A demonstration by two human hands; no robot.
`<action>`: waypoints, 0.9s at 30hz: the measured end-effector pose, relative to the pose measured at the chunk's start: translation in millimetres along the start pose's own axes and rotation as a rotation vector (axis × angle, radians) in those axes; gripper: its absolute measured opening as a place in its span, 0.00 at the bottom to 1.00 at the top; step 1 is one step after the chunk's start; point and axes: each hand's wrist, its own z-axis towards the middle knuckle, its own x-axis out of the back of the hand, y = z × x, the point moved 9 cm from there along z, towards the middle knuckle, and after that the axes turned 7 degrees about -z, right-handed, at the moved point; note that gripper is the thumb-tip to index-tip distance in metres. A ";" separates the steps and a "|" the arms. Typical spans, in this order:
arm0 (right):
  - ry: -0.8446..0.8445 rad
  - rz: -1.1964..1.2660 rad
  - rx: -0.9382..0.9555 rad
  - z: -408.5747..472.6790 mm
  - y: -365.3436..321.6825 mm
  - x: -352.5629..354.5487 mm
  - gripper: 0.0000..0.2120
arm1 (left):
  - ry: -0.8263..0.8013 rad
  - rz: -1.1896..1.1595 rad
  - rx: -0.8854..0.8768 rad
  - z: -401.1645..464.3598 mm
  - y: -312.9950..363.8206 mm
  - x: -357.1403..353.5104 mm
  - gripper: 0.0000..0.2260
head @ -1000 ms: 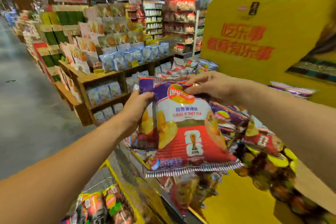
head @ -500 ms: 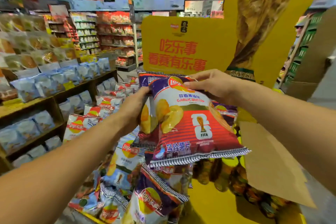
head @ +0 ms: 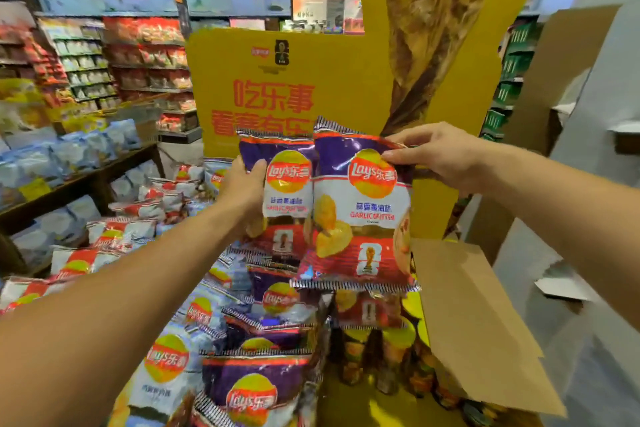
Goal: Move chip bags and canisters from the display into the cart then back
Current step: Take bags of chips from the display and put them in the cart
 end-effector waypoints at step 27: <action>0.484 -0.682 0.055 249.1 146.1 44.5 0.26 | 0.011 0.145 0.163 207.5 -117.4 -172.5 0.33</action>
